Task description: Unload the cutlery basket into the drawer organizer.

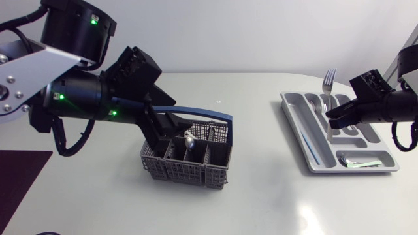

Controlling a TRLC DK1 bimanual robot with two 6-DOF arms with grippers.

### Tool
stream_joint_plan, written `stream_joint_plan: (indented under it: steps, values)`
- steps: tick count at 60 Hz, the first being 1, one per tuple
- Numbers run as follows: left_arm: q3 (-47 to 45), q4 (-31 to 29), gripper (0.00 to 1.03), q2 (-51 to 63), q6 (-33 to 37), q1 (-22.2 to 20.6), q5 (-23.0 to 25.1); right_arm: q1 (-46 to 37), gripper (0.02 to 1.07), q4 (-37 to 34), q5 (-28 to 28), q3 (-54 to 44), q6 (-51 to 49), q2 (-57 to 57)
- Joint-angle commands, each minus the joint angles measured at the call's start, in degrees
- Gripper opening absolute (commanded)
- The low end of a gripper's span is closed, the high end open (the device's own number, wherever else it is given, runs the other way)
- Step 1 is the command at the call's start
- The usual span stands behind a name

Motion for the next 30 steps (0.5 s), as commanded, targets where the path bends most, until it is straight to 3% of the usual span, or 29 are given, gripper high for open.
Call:
stream_joint_plan:
  steps: [1,13,30]
  values:
    - [-2.7,0.8,0.87,-1.2,1.4,0.9,-0.7,-2.1,0.08,2.2,1.9,3.4,2.9,4.7]
    - [-5.2,1.1,0.87,-1.9,1.7,0.9,-2.2,-7.5,0.08,6.0,7.3,11.8,6.7,17.2]
    - [-7.6,1.4,0.87,-4.1,1.8,0.8,-3.4,-6.7,0.08,12.9,17.7,17.5,10.1,28.0]
